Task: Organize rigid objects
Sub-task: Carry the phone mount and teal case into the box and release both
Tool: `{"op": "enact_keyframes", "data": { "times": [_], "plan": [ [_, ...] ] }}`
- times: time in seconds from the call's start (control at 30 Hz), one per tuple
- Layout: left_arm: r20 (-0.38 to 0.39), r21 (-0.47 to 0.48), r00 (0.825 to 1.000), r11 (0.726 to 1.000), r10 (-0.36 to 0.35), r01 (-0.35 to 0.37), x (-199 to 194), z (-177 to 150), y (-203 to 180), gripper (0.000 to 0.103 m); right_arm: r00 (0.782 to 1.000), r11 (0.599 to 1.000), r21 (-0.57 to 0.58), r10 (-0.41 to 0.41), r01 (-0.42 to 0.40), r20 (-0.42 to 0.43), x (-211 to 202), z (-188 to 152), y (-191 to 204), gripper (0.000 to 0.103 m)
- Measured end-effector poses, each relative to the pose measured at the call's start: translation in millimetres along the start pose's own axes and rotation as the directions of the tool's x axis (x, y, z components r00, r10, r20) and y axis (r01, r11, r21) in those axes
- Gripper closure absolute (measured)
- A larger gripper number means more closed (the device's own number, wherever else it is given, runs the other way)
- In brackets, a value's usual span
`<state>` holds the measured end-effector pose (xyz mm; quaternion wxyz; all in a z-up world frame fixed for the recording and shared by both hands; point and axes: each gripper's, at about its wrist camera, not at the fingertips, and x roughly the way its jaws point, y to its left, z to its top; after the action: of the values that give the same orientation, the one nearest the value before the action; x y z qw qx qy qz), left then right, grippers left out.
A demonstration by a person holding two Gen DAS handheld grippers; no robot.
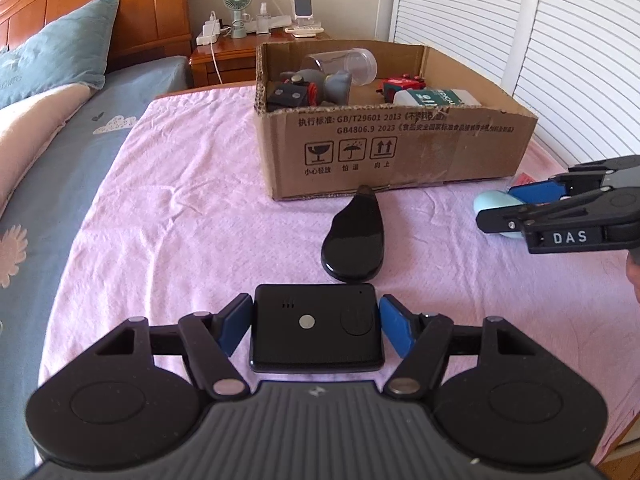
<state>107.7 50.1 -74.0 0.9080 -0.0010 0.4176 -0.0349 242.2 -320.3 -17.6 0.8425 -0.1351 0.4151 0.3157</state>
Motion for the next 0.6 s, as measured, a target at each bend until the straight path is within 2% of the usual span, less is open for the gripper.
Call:
{"op": "enact_keyframes", "data": {
  "times": [0.2,0.4,0.6],
  "plan": [
    [0.016,0.057,1.000,0.998,-0.008,0.007,-16.8,15.8,4.6,0.034,1.000,0.998,-0.055,0.007,-0.008,-0.017,-9.8,-2.3,1.4,0.047],
    [0.027,0.088,1.000,0.996,-0.016,0.014,-21.1,22.1,0.5,0.034,0.997,0.997,-0.023,0.068,-0.069,-0.048,-2.4,-7.0,-9.1,0.045],
    [0.032,0.098,0.999,0.994,-0.044,0.041,-27.4,27.3,-2.1,0.034,0.994,0.995,-0.011,0.095,-0.095,-0.054,0.8,-6.9,-15.6,0.044]
  ]
}}
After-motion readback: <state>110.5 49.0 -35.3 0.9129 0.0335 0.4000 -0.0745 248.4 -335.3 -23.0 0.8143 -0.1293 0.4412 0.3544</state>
